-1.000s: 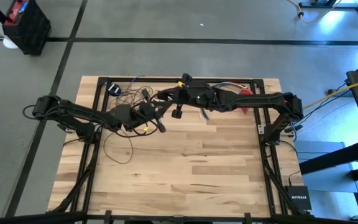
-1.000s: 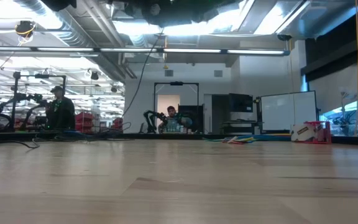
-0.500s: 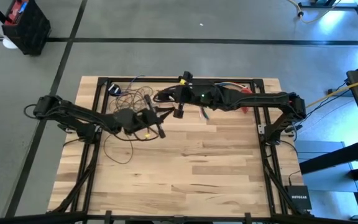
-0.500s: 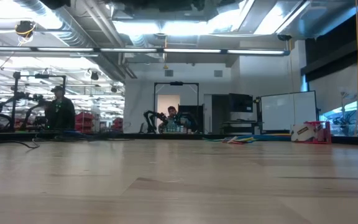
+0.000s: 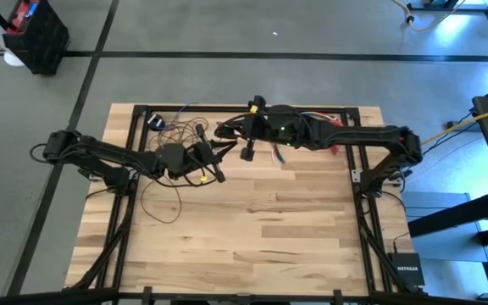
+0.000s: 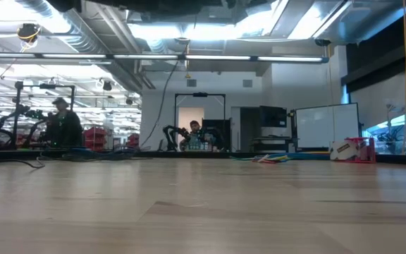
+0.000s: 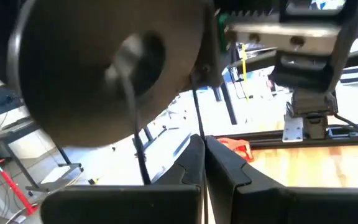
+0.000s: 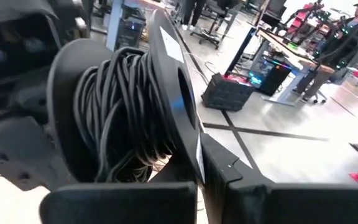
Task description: Coiling cords
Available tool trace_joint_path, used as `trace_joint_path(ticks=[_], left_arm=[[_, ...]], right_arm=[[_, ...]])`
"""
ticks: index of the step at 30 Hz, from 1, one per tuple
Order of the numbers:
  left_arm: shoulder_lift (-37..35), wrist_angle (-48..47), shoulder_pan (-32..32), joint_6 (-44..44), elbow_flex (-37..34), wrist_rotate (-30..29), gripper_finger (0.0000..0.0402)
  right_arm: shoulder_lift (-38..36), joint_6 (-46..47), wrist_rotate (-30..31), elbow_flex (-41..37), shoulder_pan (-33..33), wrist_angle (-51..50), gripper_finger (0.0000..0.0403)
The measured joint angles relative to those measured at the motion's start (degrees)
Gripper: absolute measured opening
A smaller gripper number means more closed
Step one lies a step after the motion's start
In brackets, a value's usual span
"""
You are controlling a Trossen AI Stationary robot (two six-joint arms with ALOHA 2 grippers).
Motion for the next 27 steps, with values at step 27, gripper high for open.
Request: trace_joint_path(ticks=[27], left_arm=[[0.2,-5.82,2.92,-3.48,-0.94,-0.46,0.0]], right_arm=[[-12.68,1.84,-5.87,0.28,0.0,7.61,0.0001]])
